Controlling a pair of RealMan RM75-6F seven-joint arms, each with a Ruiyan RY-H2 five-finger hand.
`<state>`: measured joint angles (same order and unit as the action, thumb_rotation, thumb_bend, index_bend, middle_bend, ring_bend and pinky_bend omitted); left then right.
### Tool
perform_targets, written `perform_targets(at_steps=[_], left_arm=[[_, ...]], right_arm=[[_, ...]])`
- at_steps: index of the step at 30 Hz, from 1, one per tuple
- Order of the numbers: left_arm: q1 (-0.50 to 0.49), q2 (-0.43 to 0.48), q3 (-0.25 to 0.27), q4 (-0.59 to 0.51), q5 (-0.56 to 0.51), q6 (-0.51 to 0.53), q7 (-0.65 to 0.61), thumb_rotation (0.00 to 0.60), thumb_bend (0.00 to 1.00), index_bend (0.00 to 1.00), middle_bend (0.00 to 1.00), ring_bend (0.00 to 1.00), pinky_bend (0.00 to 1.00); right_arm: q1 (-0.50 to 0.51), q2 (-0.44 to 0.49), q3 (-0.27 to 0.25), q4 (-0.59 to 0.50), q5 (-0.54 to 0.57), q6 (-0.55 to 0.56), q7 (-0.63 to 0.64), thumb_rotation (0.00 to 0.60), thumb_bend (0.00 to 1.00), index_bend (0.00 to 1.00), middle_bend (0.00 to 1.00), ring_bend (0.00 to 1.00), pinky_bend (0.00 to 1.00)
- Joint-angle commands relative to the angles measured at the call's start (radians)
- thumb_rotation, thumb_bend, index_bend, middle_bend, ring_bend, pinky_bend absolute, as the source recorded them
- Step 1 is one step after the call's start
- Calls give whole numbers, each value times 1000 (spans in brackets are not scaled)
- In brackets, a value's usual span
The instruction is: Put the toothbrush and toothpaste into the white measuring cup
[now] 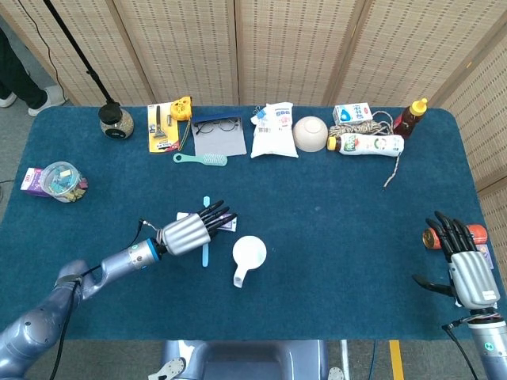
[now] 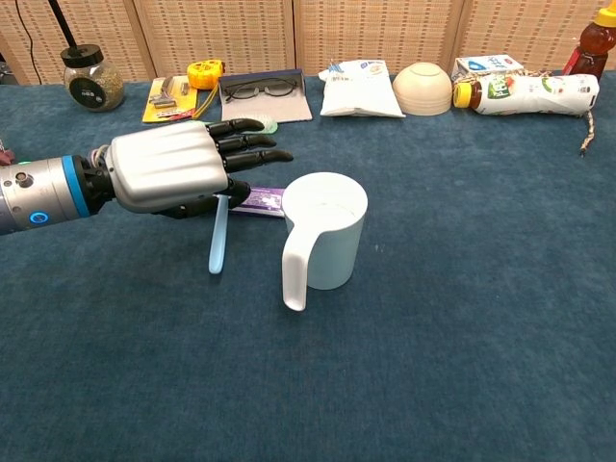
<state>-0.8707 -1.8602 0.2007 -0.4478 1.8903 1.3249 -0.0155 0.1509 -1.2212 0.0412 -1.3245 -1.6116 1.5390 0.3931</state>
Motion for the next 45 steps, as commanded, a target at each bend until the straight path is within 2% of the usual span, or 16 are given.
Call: perform_targets(at_steps=[1,6,10,14,20,28,39,45], left_arm=[[0,14,-11,-12,-10,17,-3,600,525,690,0,0,0],[3,51,-48,-68,-41,72,-36,600,525,690,0,0,0],[5,107,-97,-162,-80,126,-74,600,525,690,0,0,0],[9,207,-156,-321,-128,162,-93,600,525,690,0,0,0],[31,354,-215,-618,-212,132,-171,600,525,690,0,0,0],[49,431,-230,-801,-244,92,-271,600,524,690,0,0,0],[41,465,-222,-992,-254,-10,-431,600,525,690,0,0,0],[36,493,-209,-1099,-239,-53,-479,600,525,690,0,0,0]], right_arm=[[0,0,-1,-2,-1,0,-2,600,0,0,0,0,0],[0,0,-2,-4,-3,0,-3,600,0,0,0,0,0],[1,-1,-4,-3,-4,-4,-4,600,0,0,0,0,0],[2,-4,-7,-5,-9,-6,-13,600,0,0,0,0,0],[3,-8,-12,-9,-15,-11,-27,600,0,0,0,0,0],[6,-15,-18,-9,-17,-21,-39,600,0,0,0,0,0],[8,-18,-18,-6,-13,-28,-46,600,0,0,0,0,0],[9,-18,-19,-3,-12,-31,-42,600,0,0,0,0,0]])
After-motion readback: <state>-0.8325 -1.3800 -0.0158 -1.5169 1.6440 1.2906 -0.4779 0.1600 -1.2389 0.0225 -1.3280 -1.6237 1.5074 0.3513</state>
